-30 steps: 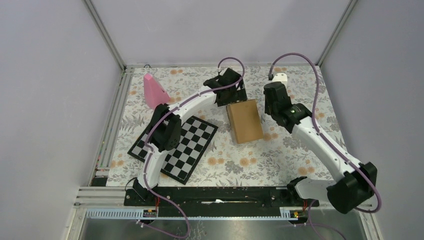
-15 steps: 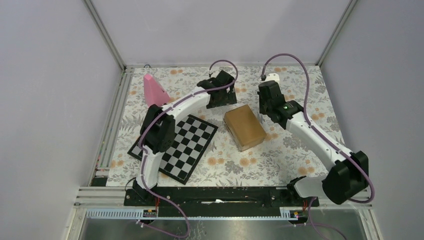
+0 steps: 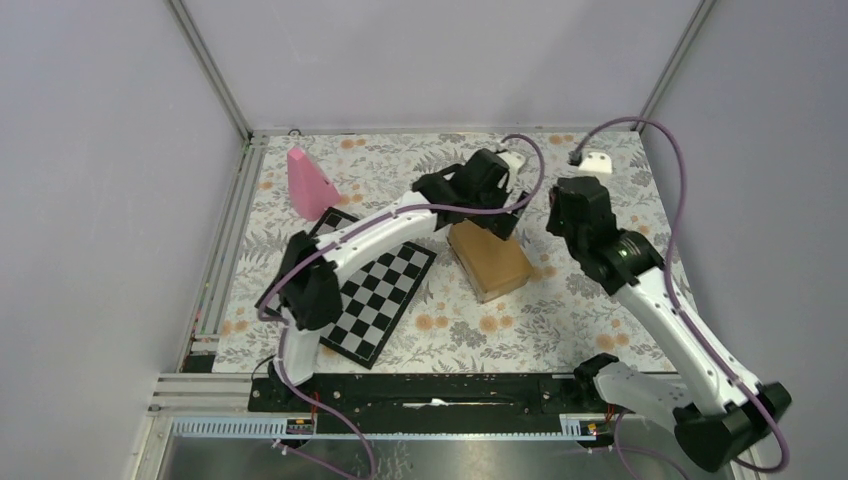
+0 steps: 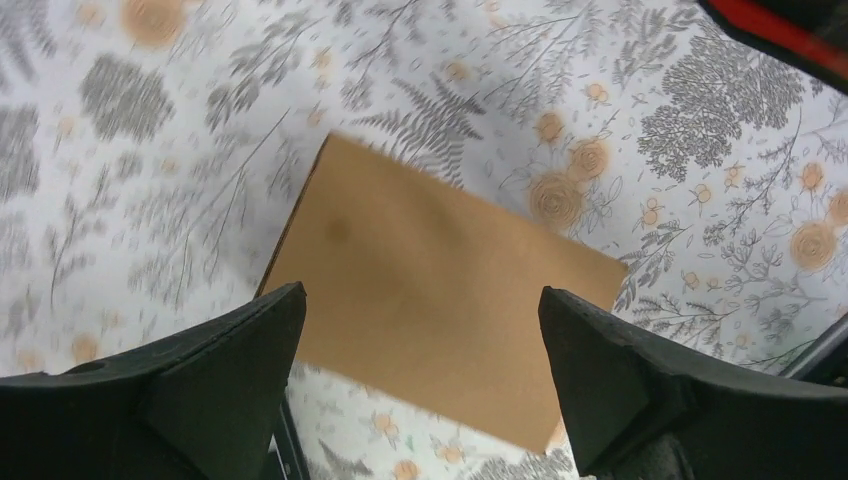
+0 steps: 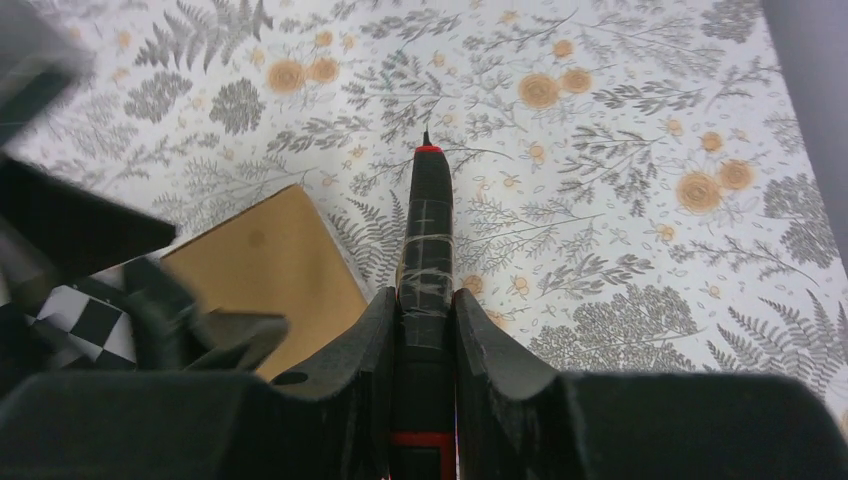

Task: Unpack the express box
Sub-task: Adjust the express box at the center of the board.

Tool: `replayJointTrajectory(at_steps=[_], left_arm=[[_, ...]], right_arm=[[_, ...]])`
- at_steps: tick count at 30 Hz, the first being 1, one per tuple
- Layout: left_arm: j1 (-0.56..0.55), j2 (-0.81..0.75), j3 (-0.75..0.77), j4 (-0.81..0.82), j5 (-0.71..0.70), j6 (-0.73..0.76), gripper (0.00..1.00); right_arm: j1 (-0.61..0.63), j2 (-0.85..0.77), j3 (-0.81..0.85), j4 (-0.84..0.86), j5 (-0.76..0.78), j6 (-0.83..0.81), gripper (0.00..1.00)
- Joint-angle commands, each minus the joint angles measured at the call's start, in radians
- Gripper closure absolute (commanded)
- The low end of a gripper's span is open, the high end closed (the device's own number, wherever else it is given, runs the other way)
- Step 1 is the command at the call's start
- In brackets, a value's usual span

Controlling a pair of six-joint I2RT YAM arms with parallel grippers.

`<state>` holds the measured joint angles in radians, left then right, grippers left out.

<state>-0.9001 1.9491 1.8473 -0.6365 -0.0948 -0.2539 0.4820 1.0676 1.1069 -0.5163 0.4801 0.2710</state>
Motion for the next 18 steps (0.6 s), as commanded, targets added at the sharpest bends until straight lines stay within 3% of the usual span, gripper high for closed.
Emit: replayJointTrajectory(at_steps=[1,5,10,15,18], left_arm=[[-0.004,0.153,0.183,-0.001,0.127,0.255,0.01],[-0.013,0.291,0.312,-0.034,0.028,0.327,0.01],[-0.005,0.352,0.299,-0.001,-0.065,0.322,0.01],[0.014,0.317,0.211,0.022,-0.126,0.148,0.01],[0.028,0.286,0.141,-0.025,-0.147,-0.069,0.01]], right_arm=[[-0.005,-0.136,-0.036,-0.008,0.127,0.068,1.0],[-0.005,-0.19,-0.036,-0.042,0.133,0.08,1.0],[-0.005,-0.2,-0.029,-0.069,0.125,0.075,1.0],[-0.006,-0.18,-0.049,-0.054,0.08,0.088,1.0],[-0.005,-0.167,-0.059,-0.035,0.062,0.087,1.0]])
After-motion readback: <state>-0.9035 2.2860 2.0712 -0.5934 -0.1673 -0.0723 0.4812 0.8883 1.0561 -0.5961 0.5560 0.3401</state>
